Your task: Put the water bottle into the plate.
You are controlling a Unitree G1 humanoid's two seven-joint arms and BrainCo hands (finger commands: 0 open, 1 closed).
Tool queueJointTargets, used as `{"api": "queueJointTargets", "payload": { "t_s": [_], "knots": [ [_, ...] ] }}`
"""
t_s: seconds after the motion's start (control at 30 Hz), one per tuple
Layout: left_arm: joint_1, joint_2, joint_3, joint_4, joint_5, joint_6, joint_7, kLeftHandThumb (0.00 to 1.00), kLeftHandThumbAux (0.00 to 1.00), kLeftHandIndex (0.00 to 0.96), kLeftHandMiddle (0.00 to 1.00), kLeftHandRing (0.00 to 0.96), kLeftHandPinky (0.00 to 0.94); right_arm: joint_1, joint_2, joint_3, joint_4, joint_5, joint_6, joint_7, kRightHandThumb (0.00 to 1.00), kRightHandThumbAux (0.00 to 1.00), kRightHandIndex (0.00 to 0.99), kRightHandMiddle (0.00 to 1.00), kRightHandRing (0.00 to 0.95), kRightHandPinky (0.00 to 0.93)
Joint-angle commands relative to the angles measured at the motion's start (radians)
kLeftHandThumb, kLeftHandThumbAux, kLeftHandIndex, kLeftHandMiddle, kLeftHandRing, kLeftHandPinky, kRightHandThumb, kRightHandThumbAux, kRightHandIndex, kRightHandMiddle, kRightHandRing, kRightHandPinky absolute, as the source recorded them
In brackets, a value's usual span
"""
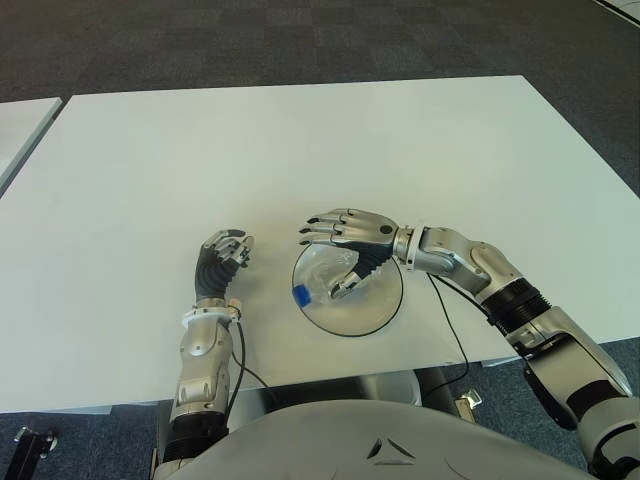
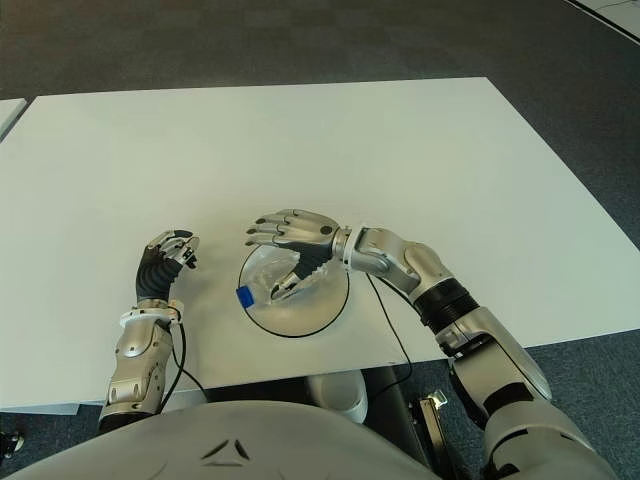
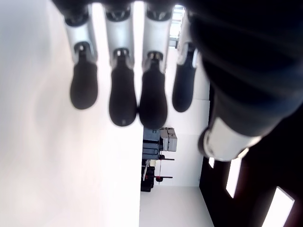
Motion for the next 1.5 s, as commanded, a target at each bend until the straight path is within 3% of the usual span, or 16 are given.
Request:
{"api": "queueJointTargets", "payload": {
  "t_s": [0.03,0.47,0.87,1.03,1.27,1.5],
  "knots": [
    [0.013,-0.002,0.001,-0.006,0.008,0.0,0.014,0.705,0.713,0.435,0.69,0.669,0.653,0.012,-0.044,-0.062,-0.085,0.082,0.003,0.06,0.56,0.157,0.0,0.0,0.0,0.0],
    [0.016,-0.002,-0.001,-0.011,0.006,0.006,0.011,0.705,0.713,0.435,0.684,0.662,0.643,0.088,-0.021,-0.163,-0.222,0.104,0.124,0.069,0.488,0.193,0.0,0.0,0.0,0.0],
    [0.014,0.001,-0.002,-0.007,0.005,0.0,0.007,0.705,0.712,0.436,0.676,0.654,0.632,0.184,0.037,-0.281,-0.328,0.219,0.235,0.043,0.415,0.234,0.0,0.0,0.0,0.0],
    [0.014,0.002,-0.002,-0.003,0.009,-0.003,0.01,0.705,0.712,0.436,0.675,0.652,0.632,0.223,0.054,-0.379,-0.348,0.298,0.295,0.016,0.418,0.282,0.0,0.0,0.0,0.0],
    [0.011,0.003,-0.001,0.002,0.009,-0.003,0.01,0.705,0.712,0.436,0.676,0.655,0.638,0.329,0.19,-0.476,-0.479,0.358,0.512,-0.05,0.415,0.373,0.0,0.0,0.0,0.0],
    [0.004,0.003,0.0,0.011,0.004,-0.007,0.007,0.706,0.713,0.436,0.681,0.661,0.648,0.379,0.285,-0.517,-0.476,0.341,0.528,-0.199,0.428,0.53,0.0,0.0,0.0,0.018]
  ]
}}
